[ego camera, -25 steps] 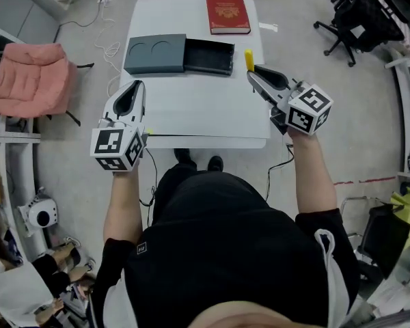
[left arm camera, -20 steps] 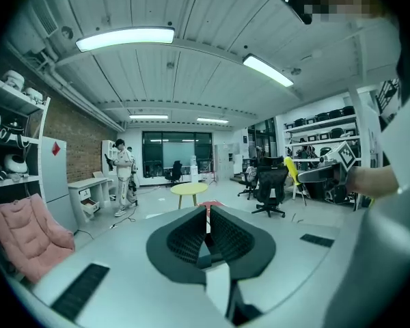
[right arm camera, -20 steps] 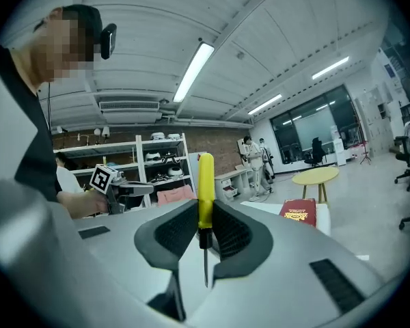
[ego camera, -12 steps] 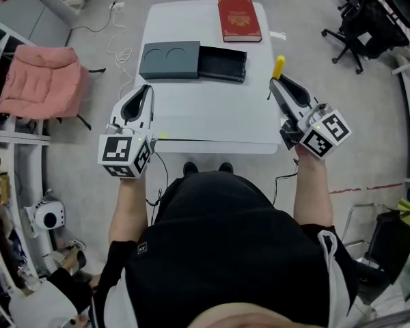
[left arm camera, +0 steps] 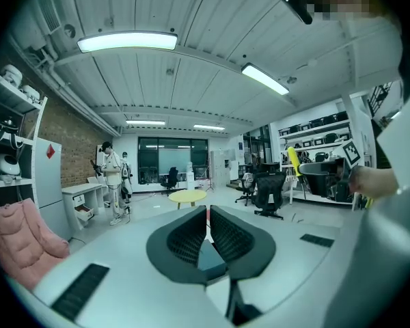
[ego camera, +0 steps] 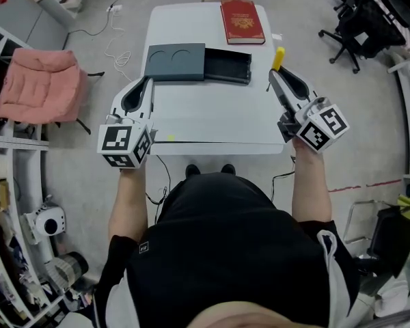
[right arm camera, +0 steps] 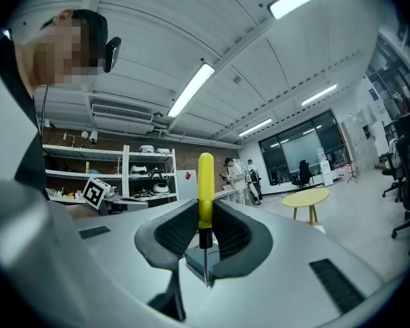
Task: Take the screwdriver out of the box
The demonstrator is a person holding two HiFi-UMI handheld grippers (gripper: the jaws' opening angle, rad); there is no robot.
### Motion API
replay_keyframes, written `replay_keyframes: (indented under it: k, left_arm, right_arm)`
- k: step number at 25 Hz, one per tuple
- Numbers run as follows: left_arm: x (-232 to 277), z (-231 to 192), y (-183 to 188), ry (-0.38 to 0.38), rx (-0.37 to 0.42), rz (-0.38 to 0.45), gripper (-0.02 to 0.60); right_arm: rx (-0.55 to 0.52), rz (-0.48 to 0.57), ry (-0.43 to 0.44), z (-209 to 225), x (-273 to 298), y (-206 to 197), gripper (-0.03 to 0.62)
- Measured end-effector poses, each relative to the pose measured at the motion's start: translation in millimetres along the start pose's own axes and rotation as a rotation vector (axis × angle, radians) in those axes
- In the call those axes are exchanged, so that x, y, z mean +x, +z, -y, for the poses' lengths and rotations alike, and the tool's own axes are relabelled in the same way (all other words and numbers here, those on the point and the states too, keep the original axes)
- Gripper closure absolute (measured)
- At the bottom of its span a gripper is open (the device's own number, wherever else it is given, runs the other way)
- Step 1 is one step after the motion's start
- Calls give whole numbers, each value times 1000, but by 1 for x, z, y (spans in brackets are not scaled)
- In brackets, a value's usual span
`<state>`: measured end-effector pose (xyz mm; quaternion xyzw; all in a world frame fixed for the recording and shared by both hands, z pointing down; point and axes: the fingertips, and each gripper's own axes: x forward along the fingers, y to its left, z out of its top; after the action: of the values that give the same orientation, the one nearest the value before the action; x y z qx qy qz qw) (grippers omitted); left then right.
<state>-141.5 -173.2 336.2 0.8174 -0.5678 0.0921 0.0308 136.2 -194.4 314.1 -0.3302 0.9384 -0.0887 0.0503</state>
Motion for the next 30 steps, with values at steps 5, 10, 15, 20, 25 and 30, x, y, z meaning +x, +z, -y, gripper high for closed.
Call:
replay_keyframes:
  k: [5,10,15,20,25,30]
  left_arm:
    - [1,-11,2,4,1,10,552]
    - [1,-15,-1,29,-19,4,552]
    - [0,-19,-7,31,-31,-7,552]
    - [-2,-21,-6,29,-35,-3,552]
    - [-3,-21,-5,27,-36,-3,552]
    - [-3,-22,-5,28,-38,-1,552]
  right_arm:
    - [-21,2,-4,-7,14,-3,516]
    - [-13,-20,-21,-4,12,-7,516]
    - [-15,-25,-29,-3,12,-9,516]
    - [-16,-20,-30,-5,12,-6,516]
    - [-12,-18,-30,-5,13,-5,516]
    - [-4,-24,-39,-5,12,-5,516]
